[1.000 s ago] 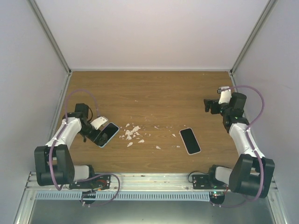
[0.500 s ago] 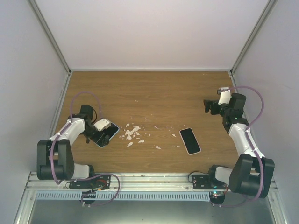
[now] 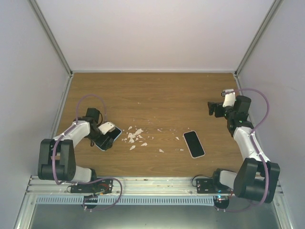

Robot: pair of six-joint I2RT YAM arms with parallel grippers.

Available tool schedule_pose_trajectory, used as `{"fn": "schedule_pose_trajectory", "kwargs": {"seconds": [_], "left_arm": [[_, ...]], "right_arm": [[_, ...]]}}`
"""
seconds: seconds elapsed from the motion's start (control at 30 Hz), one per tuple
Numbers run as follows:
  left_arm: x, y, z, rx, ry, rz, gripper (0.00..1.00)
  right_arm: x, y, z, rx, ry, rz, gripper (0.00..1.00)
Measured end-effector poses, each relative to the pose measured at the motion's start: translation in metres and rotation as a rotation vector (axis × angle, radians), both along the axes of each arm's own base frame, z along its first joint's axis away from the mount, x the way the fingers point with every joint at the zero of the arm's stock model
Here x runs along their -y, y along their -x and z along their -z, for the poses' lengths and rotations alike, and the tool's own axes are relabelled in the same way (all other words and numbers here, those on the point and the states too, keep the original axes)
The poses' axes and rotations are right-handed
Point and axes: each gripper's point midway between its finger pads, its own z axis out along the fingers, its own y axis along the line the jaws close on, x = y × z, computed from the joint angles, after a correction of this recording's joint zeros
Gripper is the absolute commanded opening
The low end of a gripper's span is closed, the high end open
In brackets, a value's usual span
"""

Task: Take the phone out of the phone case
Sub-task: Pick up the phone at the center of the board.

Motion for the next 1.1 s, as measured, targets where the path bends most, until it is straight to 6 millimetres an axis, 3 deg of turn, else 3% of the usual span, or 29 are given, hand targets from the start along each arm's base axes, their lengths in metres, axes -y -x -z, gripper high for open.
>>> {"fn": "schedule_pose_trajectory", "kwargs": {"seconds": [0.27, 0.73, 1.1], "left_arm": [[0.010, -0.002, 0.005, 0.010, -0.032, 0.036, 0.98], [0.029, -0.011, 0.007, 0.020, -0.077, 0.060, 0.75], [0.074, -0.029, 0.002, 0.061, -0.041, 0.110, 0.69]], "right_arm": [[0.000, 0.001, 0.002, -0.002, 0.000, 0.000, 1.00], [-0.001, 0.003, -0.002, 0.021, 0.004, 0.000, 1.00], [-0.011, 0.006, -0.012, 0.048, -0.030, -0.043, 1.00]]}}
